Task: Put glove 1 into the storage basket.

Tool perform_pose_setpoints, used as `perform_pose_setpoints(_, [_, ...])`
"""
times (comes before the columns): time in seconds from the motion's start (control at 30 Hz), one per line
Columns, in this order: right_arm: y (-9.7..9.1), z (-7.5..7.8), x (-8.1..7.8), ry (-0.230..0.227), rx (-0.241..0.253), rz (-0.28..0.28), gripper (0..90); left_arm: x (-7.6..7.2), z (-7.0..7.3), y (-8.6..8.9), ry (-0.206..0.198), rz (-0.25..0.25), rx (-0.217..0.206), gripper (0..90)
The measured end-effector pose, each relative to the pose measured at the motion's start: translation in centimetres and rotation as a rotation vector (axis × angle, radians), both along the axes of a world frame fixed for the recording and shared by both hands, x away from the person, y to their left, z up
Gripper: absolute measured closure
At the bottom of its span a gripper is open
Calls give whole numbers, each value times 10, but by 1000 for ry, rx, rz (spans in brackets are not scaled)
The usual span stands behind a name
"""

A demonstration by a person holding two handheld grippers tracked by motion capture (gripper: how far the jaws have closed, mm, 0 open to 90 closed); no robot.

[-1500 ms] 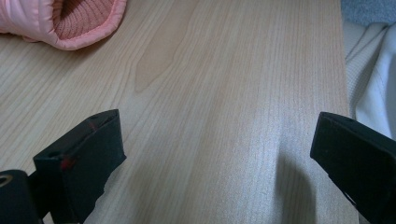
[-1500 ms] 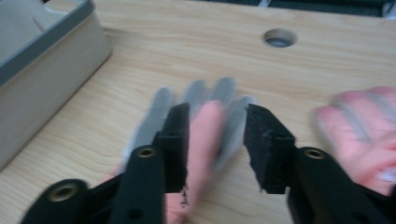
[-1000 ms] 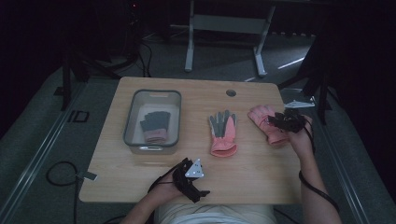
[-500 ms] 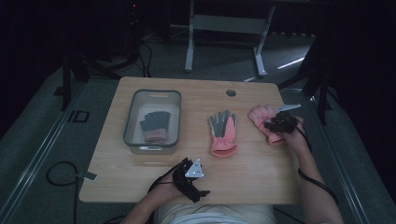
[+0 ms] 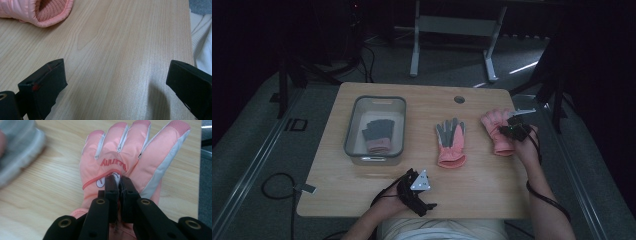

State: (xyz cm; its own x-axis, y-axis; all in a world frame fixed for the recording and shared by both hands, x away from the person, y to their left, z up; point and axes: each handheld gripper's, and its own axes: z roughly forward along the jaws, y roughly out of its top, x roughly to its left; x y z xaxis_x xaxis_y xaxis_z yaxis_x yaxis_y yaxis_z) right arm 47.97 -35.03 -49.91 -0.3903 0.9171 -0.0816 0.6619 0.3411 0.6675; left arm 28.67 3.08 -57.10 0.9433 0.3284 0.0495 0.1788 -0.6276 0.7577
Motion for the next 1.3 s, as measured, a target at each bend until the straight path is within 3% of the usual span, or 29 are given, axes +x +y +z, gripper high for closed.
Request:
perform_pose_setpoints(0.1, [5,10,-5,-4,13,-26,859,0,0,0,1,0,-9,23])
perform_pose_setpoints(0.23, [15,33,-24,-41,59,-89,858,0,0,0,0,2,-11,23])
perform_pose_setpoints(0.3, [18,36,-28,-48,66,-97,858,-1,1,0,-7,-3,-1,23])
perform_pose_setpoints(0.33, [25,42,-41,-66,84,-133,858,-1,1,0,-8,-4,-1,23])
perform_pose_setpoints(0.5, [36,44,-60,-88,90,-172,857,-2,1,1,-6,1,-3,23])
perform_pose_setpoints(0.6, [43,41,-72,-105,93,-197,857,-2,1,1,-6,-2,-6,23])
perform_pose_setpoints(0.8, [53,26,-76,-85,103,-193,857,-2,1,1,-1,-2,-10,23])
perform_pose_setpoints(1.1, [58,-5,-63,-39,75,-210,855,-2,1,1,0,-4,-4,23])
perform_pose_setpoints(1.3, [57,-27,-54,-14,85,-224,818,-1,1,2,1,-8,-4,23])
